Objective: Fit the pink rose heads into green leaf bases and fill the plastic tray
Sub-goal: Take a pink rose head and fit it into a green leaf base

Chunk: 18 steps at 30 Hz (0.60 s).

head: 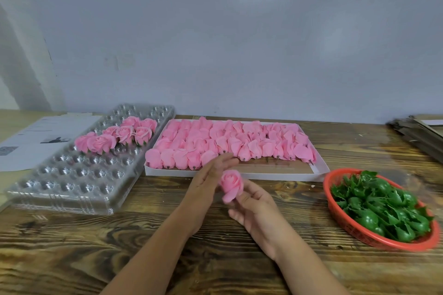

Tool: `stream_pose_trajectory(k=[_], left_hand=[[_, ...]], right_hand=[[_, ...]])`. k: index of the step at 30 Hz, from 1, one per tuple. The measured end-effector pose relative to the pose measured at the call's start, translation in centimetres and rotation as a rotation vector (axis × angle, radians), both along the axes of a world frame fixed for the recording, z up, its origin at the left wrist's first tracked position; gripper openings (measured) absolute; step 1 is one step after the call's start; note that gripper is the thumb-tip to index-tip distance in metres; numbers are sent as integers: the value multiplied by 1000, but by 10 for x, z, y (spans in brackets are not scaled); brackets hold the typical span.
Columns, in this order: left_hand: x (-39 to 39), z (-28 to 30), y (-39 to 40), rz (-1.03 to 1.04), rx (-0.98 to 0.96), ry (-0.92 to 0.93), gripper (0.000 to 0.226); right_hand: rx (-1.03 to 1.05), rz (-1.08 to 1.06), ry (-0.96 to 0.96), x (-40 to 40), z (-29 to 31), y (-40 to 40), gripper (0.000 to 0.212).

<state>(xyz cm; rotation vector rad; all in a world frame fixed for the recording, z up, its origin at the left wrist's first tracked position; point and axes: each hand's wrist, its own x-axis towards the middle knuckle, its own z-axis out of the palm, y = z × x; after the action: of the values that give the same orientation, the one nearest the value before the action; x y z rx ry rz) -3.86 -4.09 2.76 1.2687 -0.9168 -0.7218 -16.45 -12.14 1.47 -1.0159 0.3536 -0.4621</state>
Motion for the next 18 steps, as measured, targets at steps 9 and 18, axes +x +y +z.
stream_pose_trajectory(k=[9,18], left_hand=[[-5,-1,4,72,-11,-266,12],[-2,-5,2,-13,58,-339,48]], right_hand=[[-271,30,103,0,2,9,23],[-147,43,63,0,2,7,31]])
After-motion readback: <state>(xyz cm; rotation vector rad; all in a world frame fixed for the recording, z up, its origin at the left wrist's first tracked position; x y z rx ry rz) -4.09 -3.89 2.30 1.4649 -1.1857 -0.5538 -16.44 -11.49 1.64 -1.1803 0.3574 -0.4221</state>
